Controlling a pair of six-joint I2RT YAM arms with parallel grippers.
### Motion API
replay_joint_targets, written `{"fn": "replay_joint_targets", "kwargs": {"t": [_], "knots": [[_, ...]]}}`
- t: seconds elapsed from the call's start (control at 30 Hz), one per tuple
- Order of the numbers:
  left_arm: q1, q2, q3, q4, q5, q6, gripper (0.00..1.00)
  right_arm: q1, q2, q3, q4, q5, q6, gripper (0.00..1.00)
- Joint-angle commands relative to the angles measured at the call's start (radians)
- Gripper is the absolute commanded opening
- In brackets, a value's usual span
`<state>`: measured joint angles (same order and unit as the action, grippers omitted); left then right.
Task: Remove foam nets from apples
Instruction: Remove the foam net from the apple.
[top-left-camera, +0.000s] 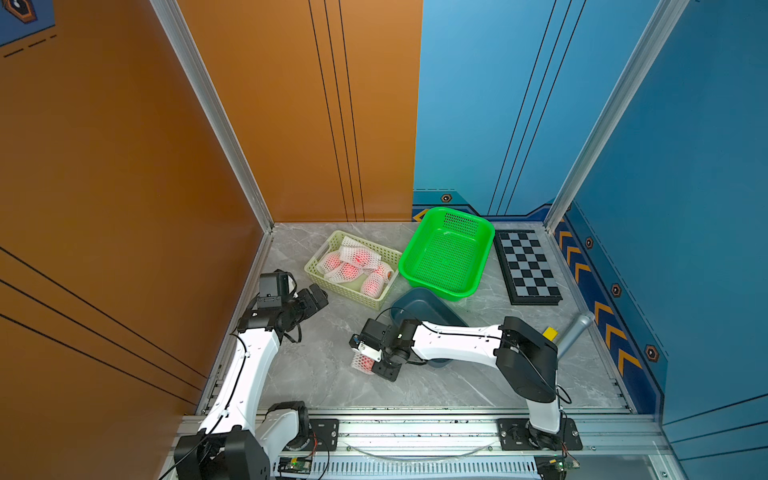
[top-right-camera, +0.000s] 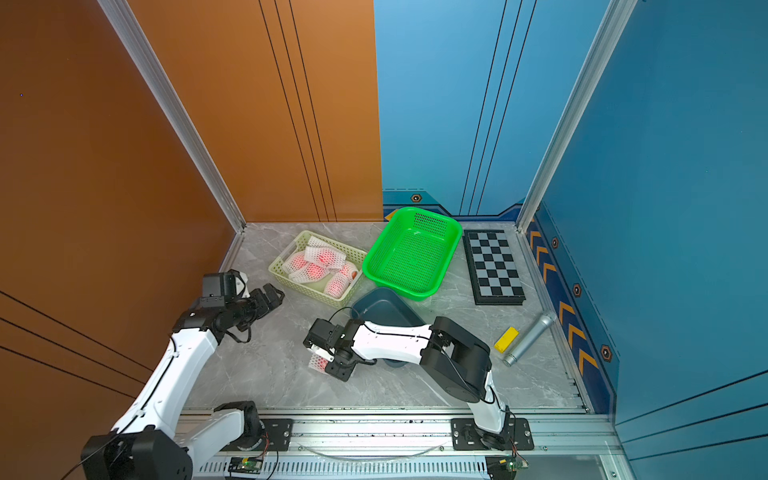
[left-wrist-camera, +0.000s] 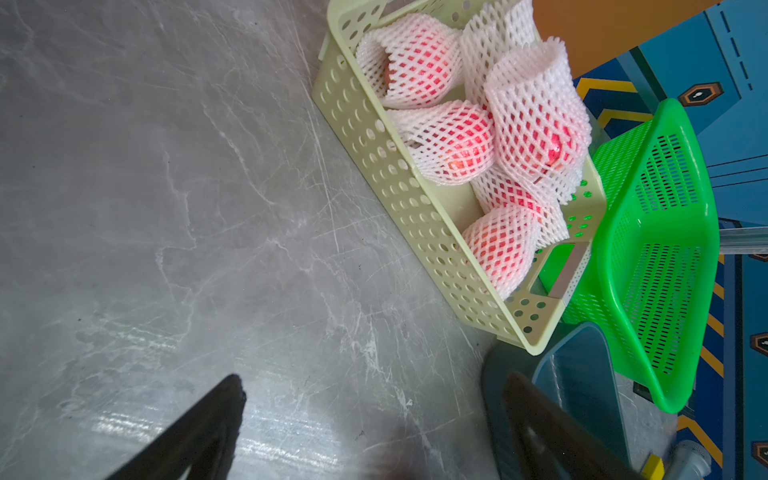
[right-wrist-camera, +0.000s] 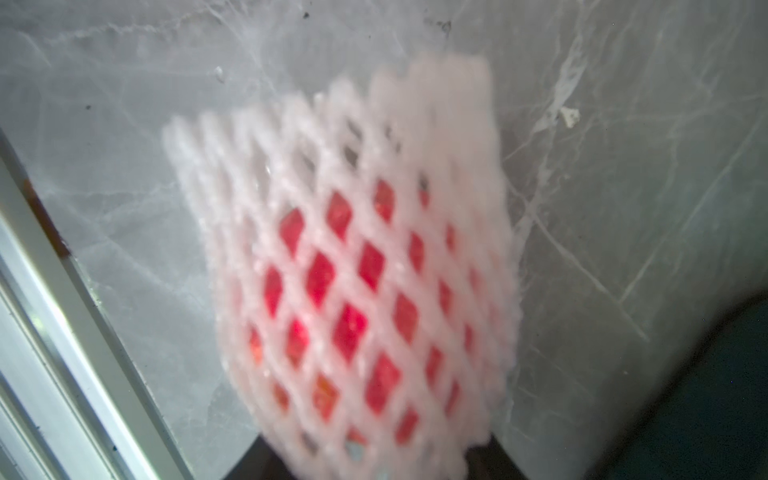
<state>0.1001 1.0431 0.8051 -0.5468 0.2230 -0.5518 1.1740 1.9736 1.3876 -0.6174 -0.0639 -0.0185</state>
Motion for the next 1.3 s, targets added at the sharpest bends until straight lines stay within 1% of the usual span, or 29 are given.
{"fn": "replay_joint_targets", "kwargs": {"t": [0.0, 0.07, 0.2, 0.27, 0.43, 0.53, 0.6, 0.63, 0.73, 0.77, 0.8, 0.87, 0.97, 1.13, 1.27], "knots": [[0.006, -0.017, -0.02, -0.006, 0.026, -0.016, 0.98, 0.01, 0.004, -0.027, -0.002, -0.021, 0.009, 0.5], [0.006, -0.02, -0.019, -0.005, 0.026, -0.018, 0.98, 0.008, 0.007, -0.025, 0.005, -0.019, 0.008, 0.46], [0.005, -0.023, -0.028, -0.007, 0.033, -0.022, 0.98, 0.006, 0.007, -0.02, 0.032, -0.015, 0.018, 0.34], [0.004, -0.023, -0.039, -0.006, 0.043, -0.03, 0.98, 0.0, 0.004, -0.024, 0.048, -0.019, 0.027, 0.31], [0.003, -0.026, -0.073, 0.014, 0.071, -0.053, 0.98, -0.016, -0.008, -0.034, 0.064, -0.024, 0.035, 0.1], [0.003, -0.026, -0.076, 0.016, 0.072, -0.055, 0.98, -0.02, -0.03, -0.047, 0.061, -0.035, 0.038, 0.01], [0.004, -0.032, -0.073, 0.016, 0.069, -0.053, 0.98, -0.021, -0.046, -0.061, 0.061, -0.045, 0.039, 0.0], [0.005, -0.032, -0.073, 0.016, 0.067, -0.052, 0.98, -0.02, -0.053, -0.067, 0.061, -0.044, 0.038, 0.06], [0.006, -0.032, -0.072, 0.016, 0.063, -0.049, 0.98, -0.019, -0.063, -0.08, 0.067, -0.036, 0.034, 0.5], [0.008, -0.03, -0.071, 0.016, 0.063, -0.049, 0.98, -0.02, -0.065, -0.082, 0.07, -0.032, 0.033, 0.61], [0.007, -0.029, -0.07, 0.016, 0.063, -0.049, 0.98, -0.021, -0.067, -0.079, 0.071, -0.033, 0.03, 0.67], [0.008, -0.026, -0.07, 0.016, 0.064, -0.047, 0.98, -0.02, -0.071, -0.077, 0.077, -0.037, 0.019, 0.75], [0.009, -0.026, -0.07, 0.016, 0.064, -0.046, 0.98, -0.021, -0.078, -0.068, 0.081, -0.045, 0.001, 0.82], [0.011, -0.031, -0.073, 0.016, 0.064, -0.044, 0.98, -0.036, -0.069, -0.037, 0.082, -0.03, -0.015, 0.86], [0.015, -0.035, -0.074, 0.015, 0.064, -0.046, 0.98, -0.054, -0.041, 0.001, 0.082, -0.036, -0.029, 0.87]]}}
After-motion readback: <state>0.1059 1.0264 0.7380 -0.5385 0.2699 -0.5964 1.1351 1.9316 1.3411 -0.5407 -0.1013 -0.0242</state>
